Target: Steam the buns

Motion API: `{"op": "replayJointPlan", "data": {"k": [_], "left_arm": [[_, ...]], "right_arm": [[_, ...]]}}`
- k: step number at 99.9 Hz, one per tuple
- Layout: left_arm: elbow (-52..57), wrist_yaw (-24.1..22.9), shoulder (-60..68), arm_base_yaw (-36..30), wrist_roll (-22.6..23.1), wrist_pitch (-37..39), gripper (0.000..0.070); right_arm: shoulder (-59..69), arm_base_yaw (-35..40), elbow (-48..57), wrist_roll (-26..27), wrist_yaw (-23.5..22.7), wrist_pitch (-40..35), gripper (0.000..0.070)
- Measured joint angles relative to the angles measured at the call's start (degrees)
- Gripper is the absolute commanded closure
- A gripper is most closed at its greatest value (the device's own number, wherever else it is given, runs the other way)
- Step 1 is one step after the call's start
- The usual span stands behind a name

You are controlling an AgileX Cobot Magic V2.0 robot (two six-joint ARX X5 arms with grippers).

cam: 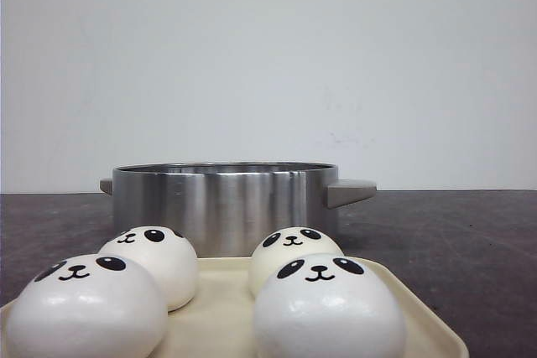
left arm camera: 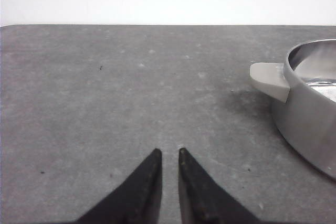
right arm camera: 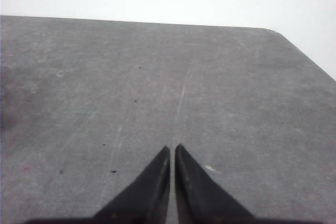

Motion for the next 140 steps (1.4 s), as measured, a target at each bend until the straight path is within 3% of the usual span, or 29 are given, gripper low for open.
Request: {"op": "replayJointPlan", "data": {"k": [87, 99, 112, 127, 140], "left_arm": [[0.0, 0.0, 0.0, 0.0, 0.0, 0.0, 0.0678], [0.0, 0.0, 0.0, 0.0, -0.3, 0.1, 0.0678], [0.0, 1.0, 0.0, 0.0, -4.7, 1.6, 0.0678], [0.0, 1.4, 0.0, 0.0, -13.9, 3.6, 0.0678], [0.9, 7.9, 0.0, 0.0, -24.0, 2.7, 0.0690]], "right_arm": [[0.0, 0.0, 0.0, 0.1, -0.1, 0.5, 0.0690], [0.0, 0.0, 0.0, 3.0, -1.1, 1.7, 0.0690], [0.0, 0.0, 0.0, 11.3, -6.1, 3.1, 0.0690], [0.0, 0.0, 0.0, 21.7, -13.9, 4.9, 0.0692], [0.0, 0.0, 0.3, 29.9, -20.6, 7.6, 0.0696]]}}
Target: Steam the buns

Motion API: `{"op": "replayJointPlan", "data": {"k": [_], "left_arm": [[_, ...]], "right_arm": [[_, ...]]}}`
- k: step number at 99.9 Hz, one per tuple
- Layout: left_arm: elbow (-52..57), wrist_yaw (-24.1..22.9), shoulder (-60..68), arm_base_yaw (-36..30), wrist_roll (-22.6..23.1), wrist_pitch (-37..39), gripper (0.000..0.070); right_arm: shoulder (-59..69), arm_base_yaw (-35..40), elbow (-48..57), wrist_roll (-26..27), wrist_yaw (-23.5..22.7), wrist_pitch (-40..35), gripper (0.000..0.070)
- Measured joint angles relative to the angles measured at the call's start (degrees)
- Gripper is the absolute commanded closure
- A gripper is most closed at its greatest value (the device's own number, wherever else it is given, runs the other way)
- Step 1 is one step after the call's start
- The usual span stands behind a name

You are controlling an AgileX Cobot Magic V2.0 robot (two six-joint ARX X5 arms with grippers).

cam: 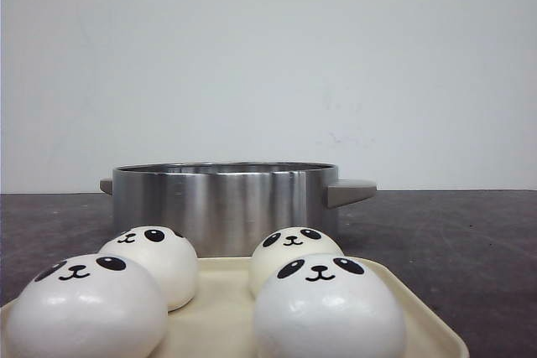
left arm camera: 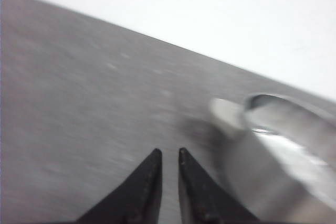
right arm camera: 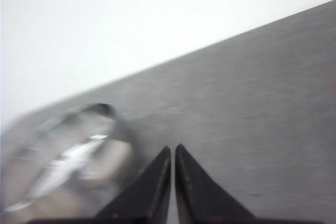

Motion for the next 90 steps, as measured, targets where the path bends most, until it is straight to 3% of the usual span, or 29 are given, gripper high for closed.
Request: {"op": "replayJointPlan", "data": {"k": [10, 21, 35, 57, 63, 68, 72, 73, 75, 78, 84, 90], "left_arm": [[4.5, 7.8, 0.5, 0.0, -3.9, -1.2, 0.0689], [14.1, 12.3, 2.9, 0.0, -3.3, -6.5, 0.0688], [26.8, 12.5, 10.6, -1.7, -1.3, -14.4, 0.0688], [45.7, 12.6, 26.4, -4.8, 6.6, -19.1, 0.0688], [50.4, 12.8, 29.6, -4.8, 7.8, -20.2, 0.0637], [53.5, 13.7, 31.6, -4.8, 8.3, -21.0, 0.0474], [55.4, 14.2, 32.8, -4.8, 8.4, -22.0, 0.0271], [55.9, 14.3, 33.0, -4.8, 8.4, -22.3, 0.0249], [56.5, 14.3, 33.3, -4.8, 8.4, -22.9, 0.0149], [57.2, 14.3, 33.5, -4.8, 8.6, -23.7, 0.0066], [57.5, 14.3, 33.3, -5.4, 8.7, -24.6, 0.0023], [57.5, 14.8, 32.7, -6.1, 9.1, -25.6, 0.0023]], "right_arm": [[0.1, 0.0, 4.1, 3.8, -4.4, -3.0, 0.0697], [0.5, 0.0, 14.1, 4.0, -4.4, -8.2, 0.0697], [5.1, 0.0, 29.9, -2.8, -1.2, -15.2, 0.0697], [18.3, 0.0, 52.8, -15.9, 6.0, -30.6, 0.0697], [20.5, 0.0, 57.0, -17.8, 5.7, -31.0, 0.0696], [21.5, 0.0, 59.1, -18.6, 3.9, -30.1, 0.0684], [21.8, 0.0, 59.8, -18.8, 1.3, -28.8, 0.0615], [21.9, 0.0, 59.8, -18.8, 0.7, -28.5, 0.0584], [21.9, 0.0, 59.8, -18.8, -0.7, -28.0, 0.0505], [22.0, 0.0, 59.8, -18.4, -2.5, -27.7, 0.0355], [22.3, 0.0, 59.8, -17.0, -4.4, -27.7, 0.0024], [22.6, 0.0, 59.7, -15.4, -4.9, -27.9, 0.0000]]}}
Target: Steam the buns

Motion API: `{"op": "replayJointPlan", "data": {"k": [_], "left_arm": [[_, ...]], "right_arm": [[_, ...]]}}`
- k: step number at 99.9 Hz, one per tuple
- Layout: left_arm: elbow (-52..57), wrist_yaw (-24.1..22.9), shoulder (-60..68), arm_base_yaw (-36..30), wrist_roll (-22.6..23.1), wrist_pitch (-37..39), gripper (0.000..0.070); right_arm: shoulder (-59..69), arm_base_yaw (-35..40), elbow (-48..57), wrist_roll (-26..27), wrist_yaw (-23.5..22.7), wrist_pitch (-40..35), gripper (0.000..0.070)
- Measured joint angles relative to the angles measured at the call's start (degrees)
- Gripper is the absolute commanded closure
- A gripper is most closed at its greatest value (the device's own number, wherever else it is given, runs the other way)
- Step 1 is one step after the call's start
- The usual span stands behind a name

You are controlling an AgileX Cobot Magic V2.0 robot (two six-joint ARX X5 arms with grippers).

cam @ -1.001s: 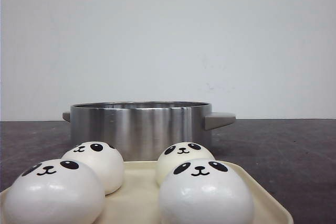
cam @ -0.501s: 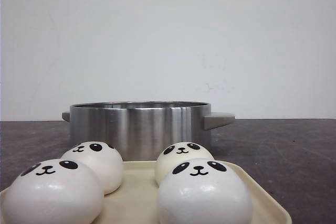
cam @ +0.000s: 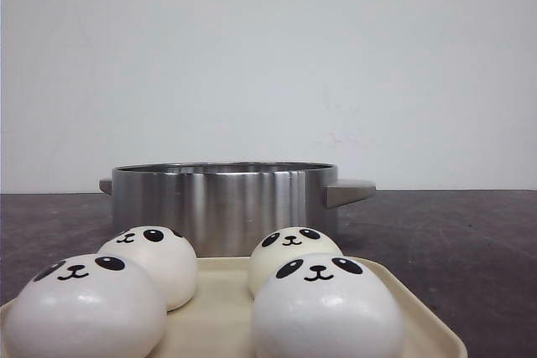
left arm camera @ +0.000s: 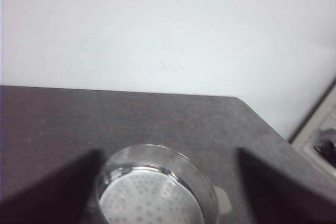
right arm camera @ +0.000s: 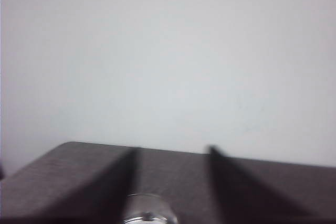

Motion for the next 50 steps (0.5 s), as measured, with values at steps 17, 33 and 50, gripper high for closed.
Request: {"op": "replayJointPlan", "data": {"k": [17, 33, 50], "left_arm": [[0.1, 0.5, -1.0, -2.5, 0.3, -5.0, 0.0024], [0.1, 0.5, -0.7, -6.1, 0.4, -9.9, 0.0024], [0.1, 0.5, -0.3, -8.8, 1.2, -11.7, 0.0024]], "right_arm": [[1.7, 0.0, 0.0, 2.4, -4.5, -2.1, 0.0000], [6.1, 0.0, 0.0, 0.4, -2.5, -5.2, 0.0000], [13.3, 3.5, 0.0, -0.7, -2.1, -8.3, 0.0000]]}}
